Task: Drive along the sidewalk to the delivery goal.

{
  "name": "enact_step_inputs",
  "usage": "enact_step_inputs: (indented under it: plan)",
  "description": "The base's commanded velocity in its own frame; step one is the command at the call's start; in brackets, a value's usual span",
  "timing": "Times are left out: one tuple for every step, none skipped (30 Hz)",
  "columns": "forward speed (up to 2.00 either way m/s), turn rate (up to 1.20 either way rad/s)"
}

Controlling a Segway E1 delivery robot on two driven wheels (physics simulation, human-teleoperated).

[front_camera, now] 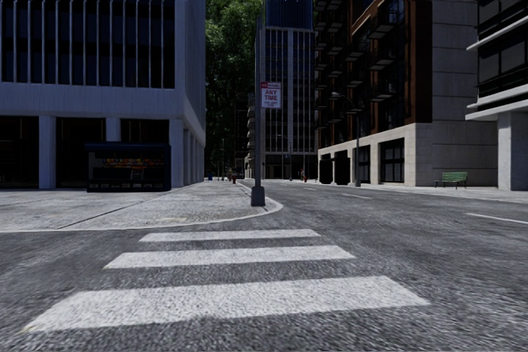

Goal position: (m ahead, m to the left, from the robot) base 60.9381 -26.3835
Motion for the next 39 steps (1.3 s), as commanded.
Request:
enact_step_inputs:
  plan:
    - [1.82,0.0]
    - [1.82,0.0]
    - [1.82,0.0]
    - [1.82,0.07]
    - [1.82,0.11]
    - [1.82,0.11]
    - [1.82,0.11]
    - [1.84,0.12]
    - [1.84,0.12]
    - [1.84,0.12]
    - [1.85,0.12]
    - [1.85,0.12]
    - [1.85,0.12]
    - [1.85,0.12]
    - [1.85,0.12]
    - [1.85,0.13]
    - [1.85,0.13]
    - [1.85,0.13]
    - [1.85,0.13]
    - [1.85,0.13]
    - [1.85,0.14]
    - [1.85,0.16]
    - [1.85,0.19]
    - [1.85,0.19]
    - [1.85,0.23]
    - [1.85,0.29]
    - [1.85,0.35]
    - [1.85,0.35]
    - [1.85,0.37]
    - [1.85,0.39]
    - [1.85,0.39]
    - [1.85,0.39]
    - [1.85,0.4]
    - [1.85,0.4]
    - [1.85,0.4]
    - [1.85,0.43]
    - [1.85,0.46]
    - [1.85,0.46]
    - [1.85,0.46]
